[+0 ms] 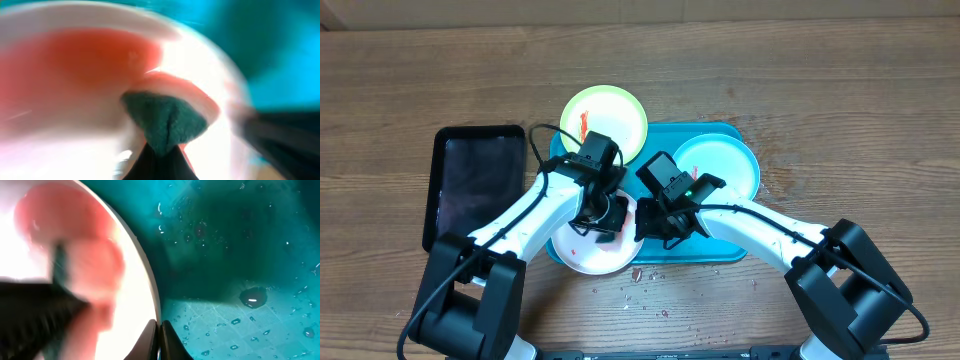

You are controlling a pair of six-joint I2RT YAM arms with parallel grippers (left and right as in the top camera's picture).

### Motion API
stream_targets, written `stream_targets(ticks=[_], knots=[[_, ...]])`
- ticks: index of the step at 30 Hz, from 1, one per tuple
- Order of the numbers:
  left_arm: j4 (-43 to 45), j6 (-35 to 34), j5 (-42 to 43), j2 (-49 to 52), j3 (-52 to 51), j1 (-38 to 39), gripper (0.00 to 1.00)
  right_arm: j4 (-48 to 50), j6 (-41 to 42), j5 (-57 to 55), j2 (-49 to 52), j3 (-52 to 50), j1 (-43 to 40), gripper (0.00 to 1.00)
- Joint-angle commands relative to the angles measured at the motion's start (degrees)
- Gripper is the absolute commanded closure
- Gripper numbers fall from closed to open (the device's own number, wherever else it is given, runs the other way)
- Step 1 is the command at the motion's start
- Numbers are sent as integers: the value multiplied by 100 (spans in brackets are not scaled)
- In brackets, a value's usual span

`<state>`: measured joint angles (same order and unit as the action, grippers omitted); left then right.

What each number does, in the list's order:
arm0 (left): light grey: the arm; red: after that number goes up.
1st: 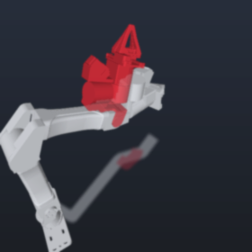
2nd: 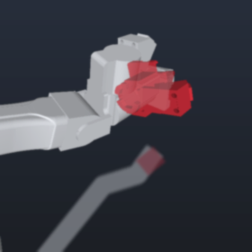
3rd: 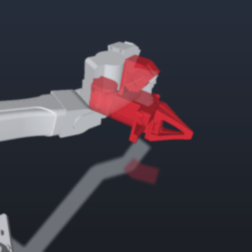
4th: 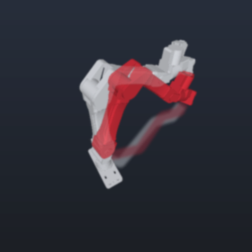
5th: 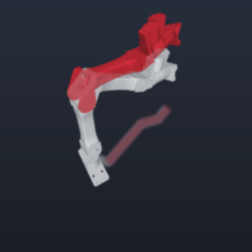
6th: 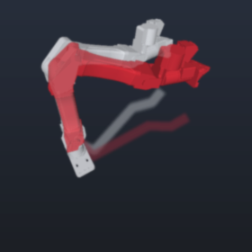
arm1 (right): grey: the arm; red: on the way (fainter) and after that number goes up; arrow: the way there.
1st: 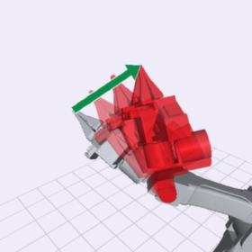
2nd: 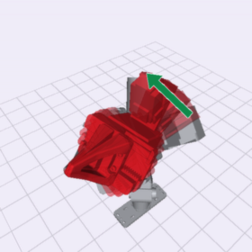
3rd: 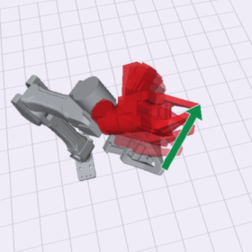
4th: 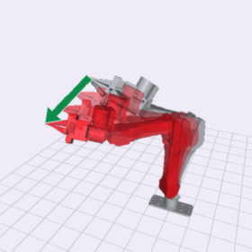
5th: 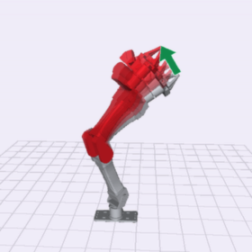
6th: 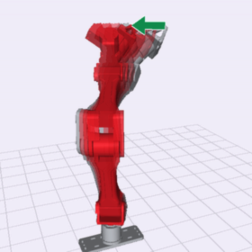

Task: Clean dirty plates on tray and stack at the side
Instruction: 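Scrub the white plate with the sponge while the right gripper holds it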

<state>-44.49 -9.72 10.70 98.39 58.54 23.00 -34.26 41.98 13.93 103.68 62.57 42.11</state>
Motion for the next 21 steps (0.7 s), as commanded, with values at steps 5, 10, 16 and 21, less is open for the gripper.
stream_targets(ticks=[5, 10, 16, 21], knots=[[-391, -1923, -2889, 50, 24, 15, 96, 17, 7, 50, 7, 48, 26, 96], [-988, -1327, -1473, 50, 24, 28, 96, 22, 7, 50, 7, 50, 24, 96], [-1423, 905, 1432, 50, 24, 28, 96, 42, 7, 50, 7, 50, 24, 96], [-1237, 1165, 1759, 50, 24, 26, 96, 37, 4, 52, 7, 50, 24, 96]])
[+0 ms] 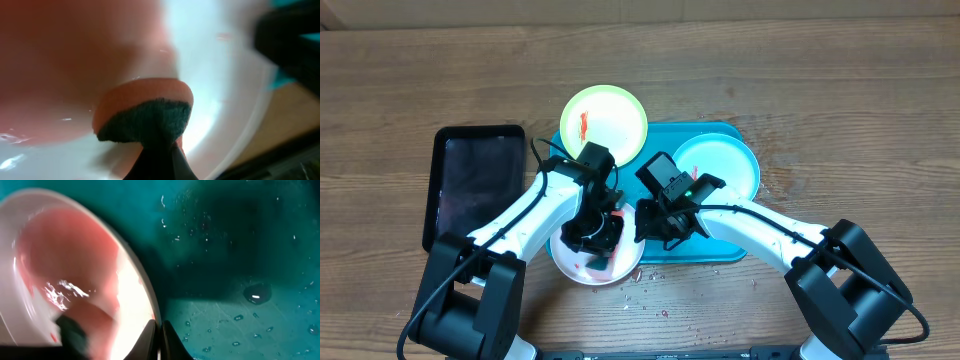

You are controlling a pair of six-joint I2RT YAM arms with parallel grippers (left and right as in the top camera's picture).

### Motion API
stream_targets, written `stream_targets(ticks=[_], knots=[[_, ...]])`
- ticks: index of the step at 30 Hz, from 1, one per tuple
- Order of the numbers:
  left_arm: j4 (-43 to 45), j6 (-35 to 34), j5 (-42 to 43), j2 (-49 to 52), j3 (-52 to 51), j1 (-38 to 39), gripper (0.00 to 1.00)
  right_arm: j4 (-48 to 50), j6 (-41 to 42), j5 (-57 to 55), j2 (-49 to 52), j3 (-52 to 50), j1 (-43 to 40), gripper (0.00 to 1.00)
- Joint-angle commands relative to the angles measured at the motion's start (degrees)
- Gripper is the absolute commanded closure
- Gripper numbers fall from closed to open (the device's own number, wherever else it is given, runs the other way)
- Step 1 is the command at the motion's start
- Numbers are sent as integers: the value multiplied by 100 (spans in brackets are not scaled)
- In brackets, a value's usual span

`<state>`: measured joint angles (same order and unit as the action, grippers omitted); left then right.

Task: Clean dirty plates on tray and stack at the side
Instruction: 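Scrub the white plate with the sponge while the right gripper holds it, then lift the sponge off the plate with the left gripper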

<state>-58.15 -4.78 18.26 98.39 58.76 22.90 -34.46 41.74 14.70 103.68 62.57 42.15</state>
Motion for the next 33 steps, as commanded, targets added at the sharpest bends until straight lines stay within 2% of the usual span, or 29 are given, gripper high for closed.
stream_targets(ticks=[1, 5, 10, 13, 17, 23, 28, 29, 31, 33], knots=[[229, 640, 977, 50, 2, 37, 96, 55, 28, -24, 7, 48, 20, 96], [765, 162, 435, 50, 2, 37, 96, 55, 28, -24, 7, 48, 20, 96], [1099, -1060, -1532, 50, 2, 37, 96, 55, 28, -24, 7, 50, 20, 96], [1158, -1565, -2424, 50, 24, 31, 96, 55, 31, -26, 7, 50, 20, 96], [710, -1766, -2468, 50, 527, -59, 96, 31, 28, -26, 7, 50, 20, 96], [-787, -1792, -2465, 50, 2463, -459, 96, -33, 52, -50, 7, 55, 22, 96], [-1456, -1609, -2461, 50, 3493, -1003, 96, -28, 208, -173, 7, 81, 22, 96], [-1471, -1572, -2463, 50, 3541, -1080, 96, -31, 328, -262, 7, 74, 22, 94], [-1475, -1530, -2461, 50, 3563, -1244, 96, -11, 503, -376, 7, 70, 42, 80], [-1515, -1532, -2459, 57, 3556, -1373, 96, 87, 538, -374, 9, 39, 85, 78]])
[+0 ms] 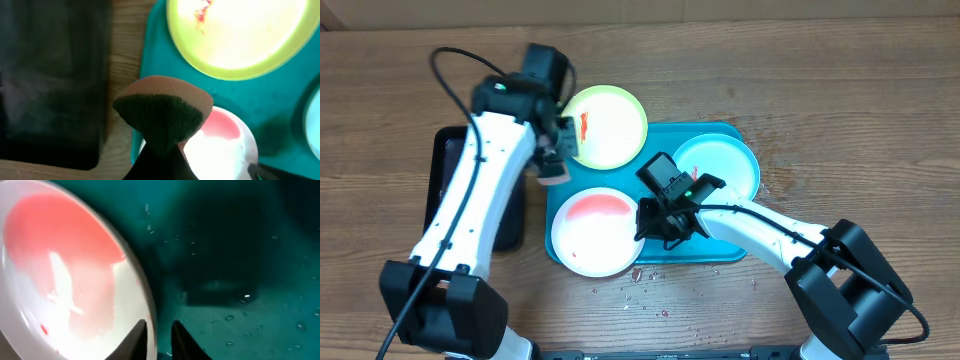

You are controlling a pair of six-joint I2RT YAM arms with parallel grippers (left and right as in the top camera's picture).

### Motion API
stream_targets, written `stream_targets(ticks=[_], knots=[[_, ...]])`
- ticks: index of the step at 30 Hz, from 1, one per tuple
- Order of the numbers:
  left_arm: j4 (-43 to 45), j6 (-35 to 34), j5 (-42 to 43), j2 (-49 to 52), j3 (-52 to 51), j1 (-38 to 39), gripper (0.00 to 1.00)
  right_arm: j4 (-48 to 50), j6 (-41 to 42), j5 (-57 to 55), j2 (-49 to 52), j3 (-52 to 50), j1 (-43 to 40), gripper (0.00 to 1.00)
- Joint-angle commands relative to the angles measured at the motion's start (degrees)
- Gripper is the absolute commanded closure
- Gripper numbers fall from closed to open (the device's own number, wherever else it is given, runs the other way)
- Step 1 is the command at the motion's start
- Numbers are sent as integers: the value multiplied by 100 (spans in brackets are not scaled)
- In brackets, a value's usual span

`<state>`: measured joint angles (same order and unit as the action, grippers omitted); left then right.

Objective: Clean dirty plates on tray and stack at the side

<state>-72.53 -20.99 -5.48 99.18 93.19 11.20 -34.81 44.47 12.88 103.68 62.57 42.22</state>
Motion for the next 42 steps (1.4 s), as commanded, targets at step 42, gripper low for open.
stream_targets(ticks=[42], knots=[[55, 280, -90, -22, 111, -374, 96, -1755, -444, -4288, -1126, 994, 426, 96]])
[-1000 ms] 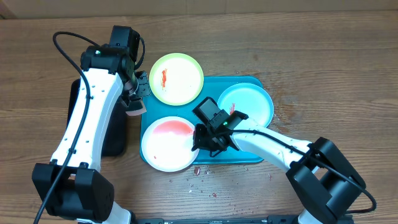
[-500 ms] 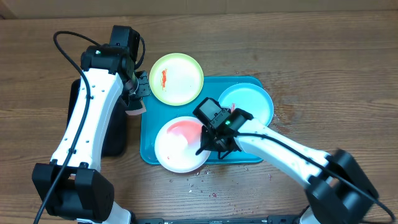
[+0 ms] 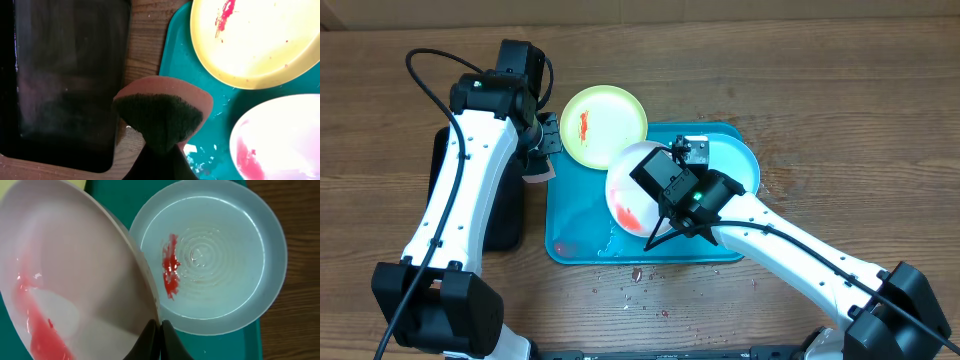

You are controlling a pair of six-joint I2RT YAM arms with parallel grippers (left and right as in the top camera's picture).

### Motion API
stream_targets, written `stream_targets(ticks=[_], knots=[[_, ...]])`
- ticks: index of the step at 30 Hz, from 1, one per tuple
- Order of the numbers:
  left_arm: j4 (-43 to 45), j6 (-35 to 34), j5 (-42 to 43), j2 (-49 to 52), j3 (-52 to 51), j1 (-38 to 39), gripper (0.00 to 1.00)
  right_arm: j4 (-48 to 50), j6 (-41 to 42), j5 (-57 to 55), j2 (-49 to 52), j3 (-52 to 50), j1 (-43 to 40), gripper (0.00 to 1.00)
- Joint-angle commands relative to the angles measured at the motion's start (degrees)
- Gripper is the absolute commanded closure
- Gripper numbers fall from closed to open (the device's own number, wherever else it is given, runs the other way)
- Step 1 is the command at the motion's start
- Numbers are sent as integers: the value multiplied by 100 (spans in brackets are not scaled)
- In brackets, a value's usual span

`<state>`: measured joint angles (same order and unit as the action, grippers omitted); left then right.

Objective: Clean dirty plates on tray and stack at the side

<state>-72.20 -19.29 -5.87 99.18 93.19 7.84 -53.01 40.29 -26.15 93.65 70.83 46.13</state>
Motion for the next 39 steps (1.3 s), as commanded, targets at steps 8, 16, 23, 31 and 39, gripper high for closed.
stream_targets(ticks=[8, 16, 23, 31, 39], knots=[[20, 105, -24, -20, 109, -37, 96, 138, 192, -1342, -122, 168, 693, 96], [17, 107, -24, -20, 109, -37, 96, 151, 192, -3077, -122, 168, 1665, 96], [17, 107, -24, -20, 109, -37, 96, 212, 192, -4131, -122, 168, 1880, 96], [22, 107, -28, -20, 111, -37, 96, 275, 1152, -2800, -116, 162, 1878, 96], [22, 107, -26, -20, 109, -37, 96, 387, 2771, 173, 433, 61, 1600, 96]])
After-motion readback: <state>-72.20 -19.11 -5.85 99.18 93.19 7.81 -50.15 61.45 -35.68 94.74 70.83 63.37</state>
